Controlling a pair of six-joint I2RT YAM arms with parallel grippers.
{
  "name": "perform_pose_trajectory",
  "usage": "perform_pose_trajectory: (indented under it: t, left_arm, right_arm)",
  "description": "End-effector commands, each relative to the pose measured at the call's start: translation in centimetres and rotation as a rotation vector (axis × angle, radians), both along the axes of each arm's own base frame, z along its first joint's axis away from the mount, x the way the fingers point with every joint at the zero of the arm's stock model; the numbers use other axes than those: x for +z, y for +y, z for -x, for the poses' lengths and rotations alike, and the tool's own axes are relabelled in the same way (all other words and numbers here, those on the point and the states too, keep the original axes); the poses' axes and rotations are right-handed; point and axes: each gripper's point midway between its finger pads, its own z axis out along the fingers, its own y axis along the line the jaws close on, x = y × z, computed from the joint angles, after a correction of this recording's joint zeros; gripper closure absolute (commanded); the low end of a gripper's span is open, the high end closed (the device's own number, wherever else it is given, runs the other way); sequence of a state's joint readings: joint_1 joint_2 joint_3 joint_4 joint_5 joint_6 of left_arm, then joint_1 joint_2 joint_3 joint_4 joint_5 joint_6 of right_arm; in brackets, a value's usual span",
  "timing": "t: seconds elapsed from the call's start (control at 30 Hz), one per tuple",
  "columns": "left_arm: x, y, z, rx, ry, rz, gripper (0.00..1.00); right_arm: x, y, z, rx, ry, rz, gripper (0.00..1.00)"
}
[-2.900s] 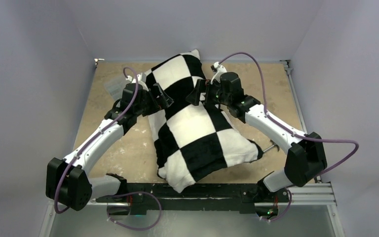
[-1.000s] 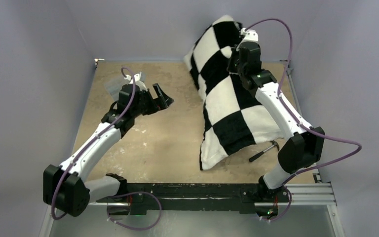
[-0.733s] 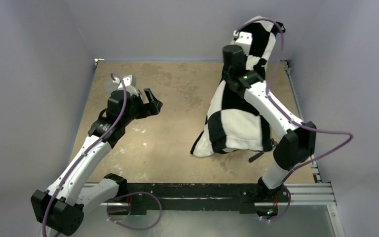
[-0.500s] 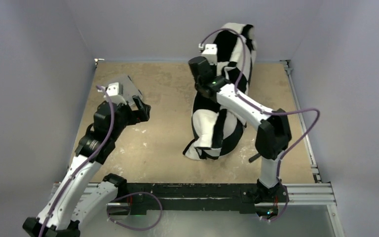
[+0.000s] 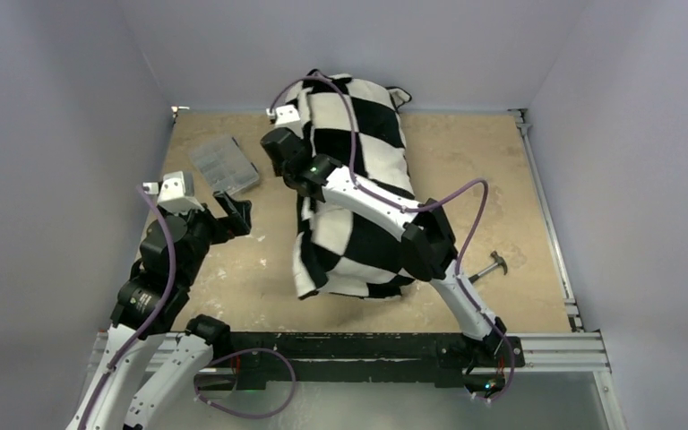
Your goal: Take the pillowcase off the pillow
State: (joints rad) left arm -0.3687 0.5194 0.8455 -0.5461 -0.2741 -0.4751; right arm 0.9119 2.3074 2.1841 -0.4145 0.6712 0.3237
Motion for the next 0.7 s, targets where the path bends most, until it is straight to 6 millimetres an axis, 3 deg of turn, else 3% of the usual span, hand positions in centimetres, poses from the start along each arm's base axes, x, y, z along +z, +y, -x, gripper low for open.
perform_pose_trajectory:
  t: [0.0,0.1,0.2,0.37,0.47,0.67]
  left_arm:
    - [1.8,-0.1,0.4,-0.017,-0.017,0.001,0.01]
    - [2.3,-0.5,0.3,-0.03,-0.022,0.021,0.01]
    - [2.2,-1.3,-0.2,-0.054,-0.009,0.038,0.01]
    - [0.2,-3.3,-1.6,-0.108,0.072,0.066,0.01]
    - [-1.4,-4.7,-2.7,-0.141,0.128,0.096,0.01]
    - [-4.3,-7.3,-4.8,-0.192,0.221,0.158,0.01]
  right_arm:
    - [12.1,4.6,2.5,0.2,-0.093,-0.286,0.45]
    - [16.5,4.9,4.0,0.281,-0.123,-0.375,0.32]
    - [19.4,3.4,5.2,0.297,-0.143,-0.431,0.18]
    - [19.4,-2.2,4.5,0.218,-0.109,-0.475,0.08]
    - [18.5,-6.7,3.7,0.158,-0.096,-0.494,0.02]
    - [16.7,-16.0,3.5,0.125,-0.101,-0.557,0.01]
